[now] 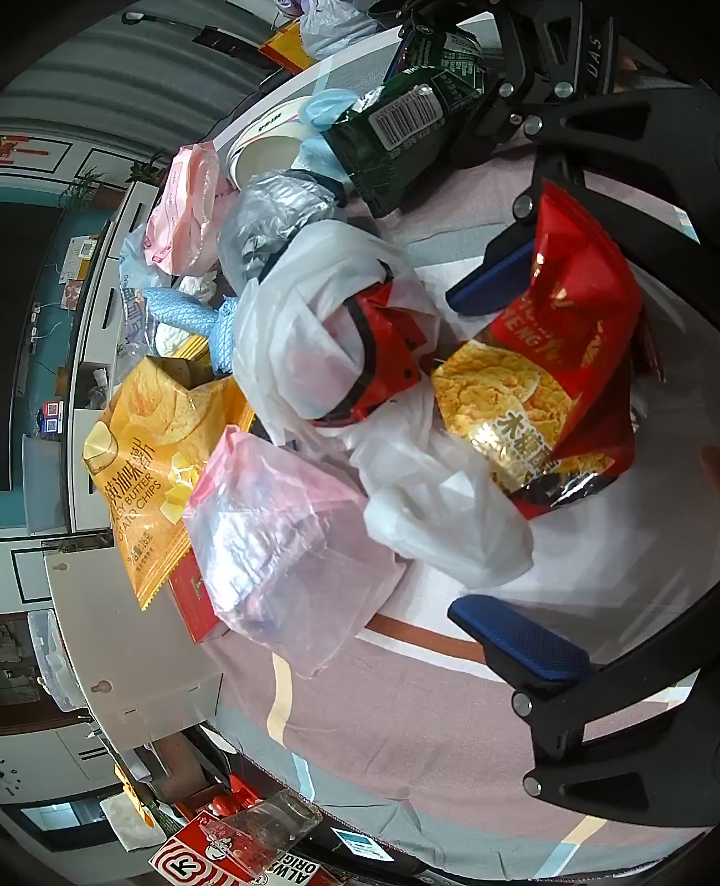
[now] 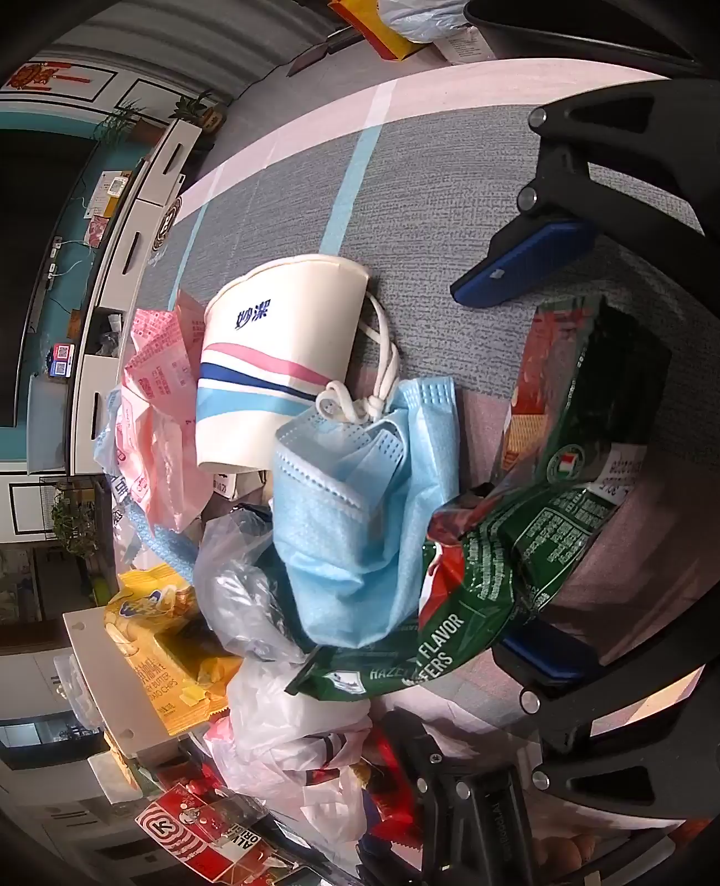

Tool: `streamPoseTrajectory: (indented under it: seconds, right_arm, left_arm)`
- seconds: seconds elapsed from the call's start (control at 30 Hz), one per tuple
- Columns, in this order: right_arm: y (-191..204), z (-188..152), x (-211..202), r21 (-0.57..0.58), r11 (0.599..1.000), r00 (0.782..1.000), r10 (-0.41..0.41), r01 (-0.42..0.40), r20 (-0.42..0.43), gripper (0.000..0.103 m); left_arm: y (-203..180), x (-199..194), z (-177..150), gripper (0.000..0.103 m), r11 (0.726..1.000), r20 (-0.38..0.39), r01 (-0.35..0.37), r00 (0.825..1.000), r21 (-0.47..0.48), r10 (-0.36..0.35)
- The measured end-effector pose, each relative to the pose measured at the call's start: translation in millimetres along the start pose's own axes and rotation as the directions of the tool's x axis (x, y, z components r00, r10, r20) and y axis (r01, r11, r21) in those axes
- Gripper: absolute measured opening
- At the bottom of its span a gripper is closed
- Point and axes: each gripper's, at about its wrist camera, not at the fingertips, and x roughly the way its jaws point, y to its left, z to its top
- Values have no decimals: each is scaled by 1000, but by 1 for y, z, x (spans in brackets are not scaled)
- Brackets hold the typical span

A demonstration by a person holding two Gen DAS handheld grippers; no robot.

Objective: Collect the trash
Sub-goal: 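Move both tools back from the trash pile toward the snack bags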

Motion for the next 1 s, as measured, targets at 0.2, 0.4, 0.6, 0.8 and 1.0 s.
streamPoseTrajectory:
  seconds: [0.2, 0.4, 0.6, 0.8, 1.0]
  right_arm:
    - [0, 0, 0, 0, 1000, 1000, 0, 0, 0, 101]
    - [0, 0, 0, 5, 1000, 1000, 0, 0, 1, 101]
    - [-5, 1, -21, 51, 998, 998, 47, -45, -31, 101]
    - [-1, 7, -65, 42, 998, 997, 36, -40, 73, 101]
    - [-4, 37, -107, 85, 996, 986, 24, -38, 163, 101]
  left_arm:
    - [0, 0, 0, 101, 1000, 0, 0, 1000, 0, 0]
    - [0, 0, 0, 101, 1000, 0, 1, 1000, 0, -1]
    - [0, -16, -8, 100, 998, -25, 55, 998, 0, -55]
    - [-1, -70, 3, 100, 990, 54, 143, 988, -12, -142]
    - [10, -106, 37, 100, 976, 97, 211, 974, -49, -205]
